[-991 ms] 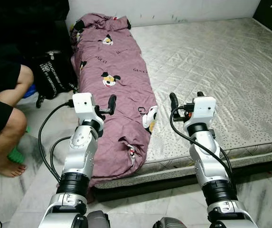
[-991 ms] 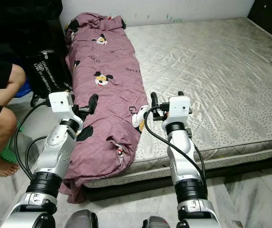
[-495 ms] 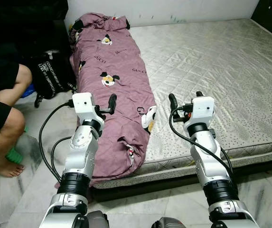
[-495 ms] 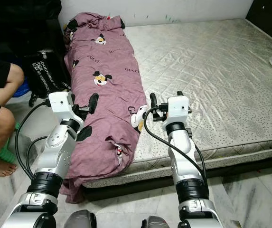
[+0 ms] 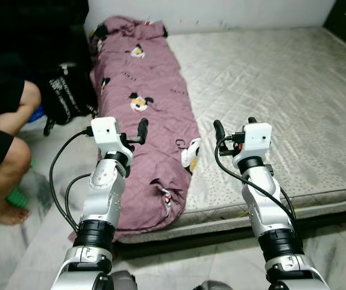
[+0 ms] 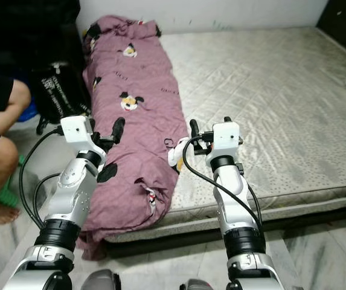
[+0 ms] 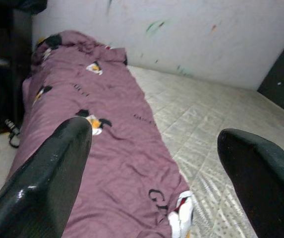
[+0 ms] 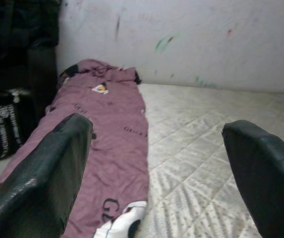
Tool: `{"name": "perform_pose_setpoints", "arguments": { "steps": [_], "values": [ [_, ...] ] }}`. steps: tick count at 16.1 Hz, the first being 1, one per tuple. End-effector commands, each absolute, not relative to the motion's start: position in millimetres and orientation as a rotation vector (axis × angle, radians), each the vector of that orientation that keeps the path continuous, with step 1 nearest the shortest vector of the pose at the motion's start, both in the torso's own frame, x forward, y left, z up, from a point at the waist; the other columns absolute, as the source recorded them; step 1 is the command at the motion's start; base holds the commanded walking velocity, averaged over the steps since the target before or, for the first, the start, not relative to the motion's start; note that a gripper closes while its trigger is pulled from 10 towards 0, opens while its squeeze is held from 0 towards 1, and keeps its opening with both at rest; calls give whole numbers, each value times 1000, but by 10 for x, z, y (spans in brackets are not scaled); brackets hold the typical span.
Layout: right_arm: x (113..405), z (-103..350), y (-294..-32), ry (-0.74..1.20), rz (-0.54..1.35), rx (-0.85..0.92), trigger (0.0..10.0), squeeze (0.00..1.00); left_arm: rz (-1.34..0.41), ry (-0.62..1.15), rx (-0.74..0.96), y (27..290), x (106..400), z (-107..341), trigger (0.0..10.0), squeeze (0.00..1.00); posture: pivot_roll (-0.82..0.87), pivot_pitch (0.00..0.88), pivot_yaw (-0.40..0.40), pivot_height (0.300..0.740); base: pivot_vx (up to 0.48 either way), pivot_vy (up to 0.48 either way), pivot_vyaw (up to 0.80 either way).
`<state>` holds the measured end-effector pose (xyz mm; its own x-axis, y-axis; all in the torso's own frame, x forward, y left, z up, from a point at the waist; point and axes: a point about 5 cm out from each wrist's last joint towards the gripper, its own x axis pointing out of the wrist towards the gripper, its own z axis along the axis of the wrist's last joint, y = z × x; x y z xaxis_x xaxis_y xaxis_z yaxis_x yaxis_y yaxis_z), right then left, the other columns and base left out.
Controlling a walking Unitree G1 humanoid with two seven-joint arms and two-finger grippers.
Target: Clean up the room
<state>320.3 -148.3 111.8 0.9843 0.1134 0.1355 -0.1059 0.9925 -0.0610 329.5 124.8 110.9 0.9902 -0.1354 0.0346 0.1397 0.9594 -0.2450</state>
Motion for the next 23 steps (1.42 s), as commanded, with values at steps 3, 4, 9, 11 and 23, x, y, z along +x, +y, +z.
{"name": "perform_pose_setpoints", "arguments": {
  "steps": [3,4,9,11,23],
  "values": [
    [3225,1174,-1468,-150,123,-51,10000,0,-125,-20,-252,1264,3291,1119,10000,0,-89,0,-18,678,0,0,0],
    [3224,1171,-1467,-150,123,-51,10000,0,-124,-20,-252,1265,3290,1119,10000,0,-89,0,-18,668,0,0,0],
    [3224,1160,-1466,-145,129,-53,10000,0,-103,-17,-255,1289,3292,1111,10000,0,-87,0,-21,631,0,0,0],
    [3233,1160,-1457,-143,135,-57,10000,0,-99,-24,-259,1305,3296,1117,10000,0,-85,0,-22,631,0,0,0],
    [3287,1176,-1347,-147,183,-68,10000,0,-83,-51,-256,1369,3301,1154,10000,0,-70,0,-31,631,198,0,0]
  ]
}}
